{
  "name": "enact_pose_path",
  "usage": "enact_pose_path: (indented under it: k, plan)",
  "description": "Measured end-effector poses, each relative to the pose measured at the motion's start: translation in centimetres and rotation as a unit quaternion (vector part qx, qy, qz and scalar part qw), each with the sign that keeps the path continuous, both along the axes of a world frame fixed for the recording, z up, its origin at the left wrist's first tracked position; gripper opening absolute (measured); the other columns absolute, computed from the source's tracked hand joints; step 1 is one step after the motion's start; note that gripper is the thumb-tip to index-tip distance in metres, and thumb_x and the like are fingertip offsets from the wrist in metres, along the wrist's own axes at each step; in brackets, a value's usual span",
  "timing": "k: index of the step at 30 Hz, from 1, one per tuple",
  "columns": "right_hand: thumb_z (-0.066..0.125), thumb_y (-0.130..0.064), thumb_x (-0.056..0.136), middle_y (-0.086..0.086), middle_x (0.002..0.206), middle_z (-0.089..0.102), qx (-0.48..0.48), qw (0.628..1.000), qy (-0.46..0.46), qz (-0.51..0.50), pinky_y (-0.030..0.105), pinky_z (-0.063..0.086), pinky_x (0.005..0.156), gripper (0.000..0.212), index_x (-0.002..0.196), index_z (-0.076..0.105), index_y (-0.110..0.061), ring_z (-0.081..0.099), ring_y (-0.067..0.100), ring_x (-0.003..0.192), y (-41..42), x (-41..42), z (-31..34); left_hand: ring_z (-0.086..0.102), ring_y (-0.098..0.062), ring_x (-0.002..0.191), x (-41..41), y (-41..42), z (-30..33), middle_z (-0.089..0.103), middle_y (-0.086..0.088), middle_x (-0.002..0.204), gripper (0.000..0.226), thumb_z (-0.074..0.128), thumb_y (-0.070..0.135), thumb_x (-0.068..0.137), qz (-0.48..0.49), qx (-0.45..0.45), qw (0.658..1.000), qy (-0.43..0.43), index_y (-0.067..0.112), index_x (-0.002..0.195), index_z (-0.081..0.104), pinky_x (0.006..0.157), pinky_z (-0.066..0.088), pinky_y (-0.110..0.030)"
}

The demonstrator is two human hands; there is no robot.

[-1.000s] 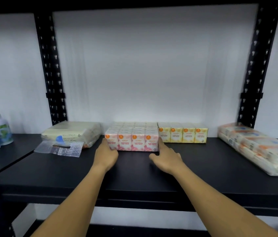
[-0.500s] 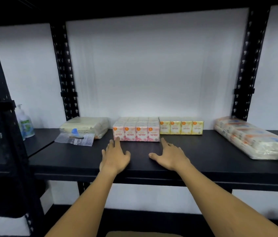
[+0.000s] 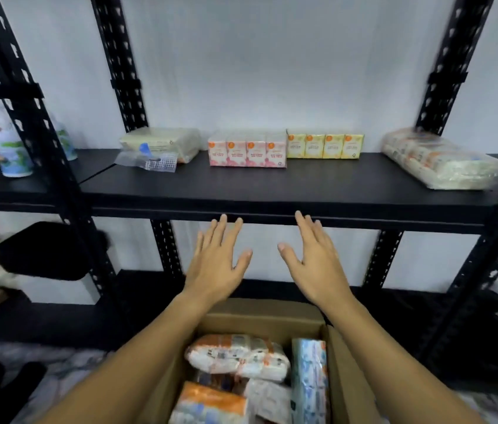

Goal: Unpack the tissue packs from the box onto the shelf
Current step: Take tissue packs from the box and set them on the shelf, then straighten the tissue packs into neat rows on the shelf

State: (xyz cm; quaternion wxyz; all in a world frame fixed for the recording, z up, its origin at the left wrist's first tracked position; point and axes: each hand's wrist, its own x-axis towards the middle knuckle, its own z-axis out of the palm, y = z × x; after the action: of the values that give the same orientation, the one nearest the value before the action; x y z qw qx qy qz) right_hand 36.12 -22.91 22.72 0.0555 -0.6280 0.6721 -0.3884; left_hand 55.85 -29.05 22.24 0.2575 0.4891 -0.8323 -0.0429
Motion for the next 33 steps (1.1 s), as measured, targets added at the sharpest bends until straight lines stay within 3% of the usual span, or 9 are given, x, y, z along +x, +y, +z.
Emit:
enact_pose_path:
  k: [4, 6, 8, 11, 13, 17, 22, 26, 33]
  plan:
    - [0.039, -0.063, 0.095, -0.007, 0.163, 0.018, 0.070, 0.993, -0.095, 0.005, 0.044, 0.023, 0.121, 0.073, 0.156, 0.009, -0.038, 0.015, 0.014, 0.150, 4.6, 1.9, -7.6, -0.001, -0.020, 0.151, 2.3, 4.2, -6.3, 0.000, 0.000, 0.165, 0.067, 0.029, 0.056, 0.096, 0.006, 0.115, 0.993, -0.016, 0.032, 0.156, 0.009, 0.122, 0.002, -0.040]
    - [0.043, -0.060, 0.095, -0.004, 0.159, 0.030, 0.121, 0.987, -0.104, 0.009, 0.036, 0.032, 0.114, 0.072, 0.156, 0.011, -0.038, 0.037, 0.015, 0.139, 6.2, 2.7, -11.0, 0.005, -0.021, 0.151, 4.0, 5.0, -9.6, 0.004, 0.000, 0.164, 0.066, 0.040, 0.048, 0.099, 0.027, 0.181, 0.983, -0.026, 0.028, 0.156, 0.014, 0.121, 0.010, -0.037]
    - [0.047, -0.055, 0.097, -0.005, 0.150, 0.041, 0.159, 0.980, -0.117, 0.016, 0.025, 0.035, 0.104, 0.070, 0.156, 0.017, -0.031, 0.045, 0.014, 0.130, 7.0, 3.5, -13.6, 0.015, -0.021, 0.149, 5.9, 5.1, -12.4, 0.013, -0.003, 0.163, 0.065, 0.043, 0.049, 0.096, 0.035, 0.222, 0.974, -0.007, 0.024, 0.153, 0.026, 0.119, 0.019, -0.033]
    - [0.048, -0.058, 0.093, -0.003, 0.144, 0.048, 0.205, 0.973, -0.101, 0.014, 0.033, 0.037, 0.108, 0.073, 0.153, 0.027, -0.022, 0.042, 0.021, 0.135, 7.0, 4.5, -16.9, 0.037, -0.022, 0.138, 8.2, 5.0, -15.5, 0.030, -0.002, 0.157, 0.052, 0.052, 0.036, 0.096, 0.058, 0.277, 0.959, 0.019, 0.022, 0.145, 0.042, 0.109, 0.031, -0.028]
    - [0.054, -0.049, 0.095, 0.001, 0.149, 0.044, 0.224, 0.970, -0.092, 0.006, 0.034, 0.035, 0.110, 0.072, 0.154, 0.026, -0.018, 0.040, 0.022, 0.137, 6.4, 5.2, -18.4, 0.051, -0.024, 0.125, 8.8, 4.5, -16.7, 0.044, -0.004, 0.148, 0.046, 0.054, 0.029, 0.097, 0.063, 0.318, 0.946, 0.023, 0.021, 0.141, 0.047, 0.101, 0.042, -0.031]
    - [0.056, -0.043, 0.096, 0.002, 0.154, 0.037, 0.236, 0.970, -0.057, 0.025, 0.037, 0.035, 0.111, 0.068, 0.154, 0.026, -0.023, 0.036, 0.023, 0.139, 4.8, 7.2, -20.9, 0.043, -0.019, 0.133, 8.7, 3.4, -18.2, 0.044, 0.001, 0.147, 0.046, 0.055, 0.027, 0.097, 0.024, 0.311, 0.950, 0.006, 0.019, 0.142, 0.047, 0.109, 0.036, -0.032]
    - [0.053, -0.044, 0.096, -0.002, 0.163, 0.021, 0.264, 0.964, 0.028, 0.025, 0.047, 0.022, 0.120, 0.072, 0.156, 0.021, -0.023, 0.013, 0.023, 0.150, 2.3, 9.6, -24.5, 0.058, -0.025, 0.114, 10.8, 3.4, -21.3, 0.062, -0.005, 0.124, 0.034, 0.055, 0.028, 0.093, 0.026, 0.373, 0.925, -0.066, 0.022, 0.126, 0.058, 0.089, 0.050, -0.038]
    - [0.051, -0.044, 0.096, -0.004, 0.165, 0.008, 0.302, 0.949, 0.084, 0.028, 0.050, 0.012, 0.121, 0.074, 0.157, 0.013, -0.028, -0.002, 0.025, 0.152, 0.9, 10.9, -26.1, 0.048, -0.027, 0.122, 10.9, 4.0, -22.7, 0.053, -0.003, 0.136, 0.038, 0.056, 0.028, 0.094, 0.002, 0.385, 0.917, -0.106, 0.023, 0.131, 0.054, 0.098, 0.044, -0.038]
    - [0.061, -0.045, 0.089, -0.003, 0.164, 0.013, 0.342, 0.930, 0.134, 0.020, 0.049, 0.010, 0.122, 0.087, 0.156, 0.007, -0.031, 0.003, 0.026, 0.152, -1.7, 10.2, -27.5, 0.044, -0.024, 0.128, 10.5, 3.6, -23.6, 0.053, -0.001, 0.138, 0.040, 0.057, 0.029, 0.094, 0.004, 0.380, 0.921, -0.086, 0.026, 0.133, 0.053, 0.103, 0.042, -0.038]
